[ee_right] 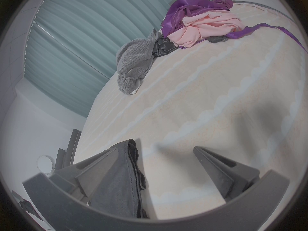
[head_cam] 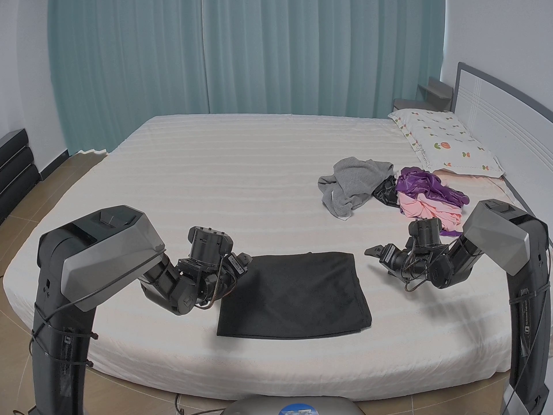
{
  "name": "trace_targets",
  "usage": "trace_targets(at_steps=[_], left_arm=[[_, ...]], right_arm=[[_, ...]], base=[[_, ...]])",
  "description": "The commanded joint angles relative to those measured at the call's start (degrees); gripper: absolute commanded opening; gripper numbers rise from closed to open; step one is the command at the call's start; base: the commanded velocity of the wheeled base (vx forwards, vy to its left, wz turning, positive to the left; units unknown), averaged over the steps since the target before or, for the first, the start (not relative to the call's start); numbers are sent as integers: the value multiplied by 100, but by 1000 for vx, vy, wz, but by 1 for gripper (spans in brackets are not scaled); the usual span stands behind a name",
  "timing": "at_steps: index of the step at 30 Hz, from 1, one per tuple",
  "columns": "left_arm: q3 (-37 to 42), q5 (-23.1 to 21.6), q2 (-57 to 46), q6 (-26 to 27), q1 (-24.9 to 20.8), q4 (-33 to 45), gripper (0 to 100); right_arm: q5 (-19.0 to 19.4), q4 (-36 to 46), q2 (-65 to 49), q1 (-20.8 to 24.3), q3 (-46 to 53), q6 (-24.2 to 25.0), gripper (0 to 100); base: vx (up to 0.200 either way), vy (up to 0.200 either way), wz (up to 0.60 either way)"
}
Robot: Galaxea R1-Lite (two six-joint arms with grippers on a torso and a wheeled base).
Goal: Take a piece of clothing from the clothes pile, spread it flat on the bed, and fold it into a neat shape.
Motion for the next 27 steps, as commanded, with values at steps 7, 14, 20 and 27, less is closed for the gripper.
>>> trace_targets(at_steps=[7, 14, 20, 27], left_arm=[[-72, 6, 176, 53, 56, -12, 100], [-238, 32, 414, 61, -5, 32, 100], [-256, 32, 422, 61, -14, 24, 100], [-274, 41, 422, 53, -14, 24, 0]], right_arm=[[1, 28, 12, -2, 0, -2, 100], [1, 36, 12, -2, 0, -11, 100], [1, 45, 21, -2, 0, -20, 100], [1, 45, 12, -2, 0, -20, 100]], base=[[0, 0, 0], [0, 0, 0], [0, 0, 0], [0, 0, 0]])
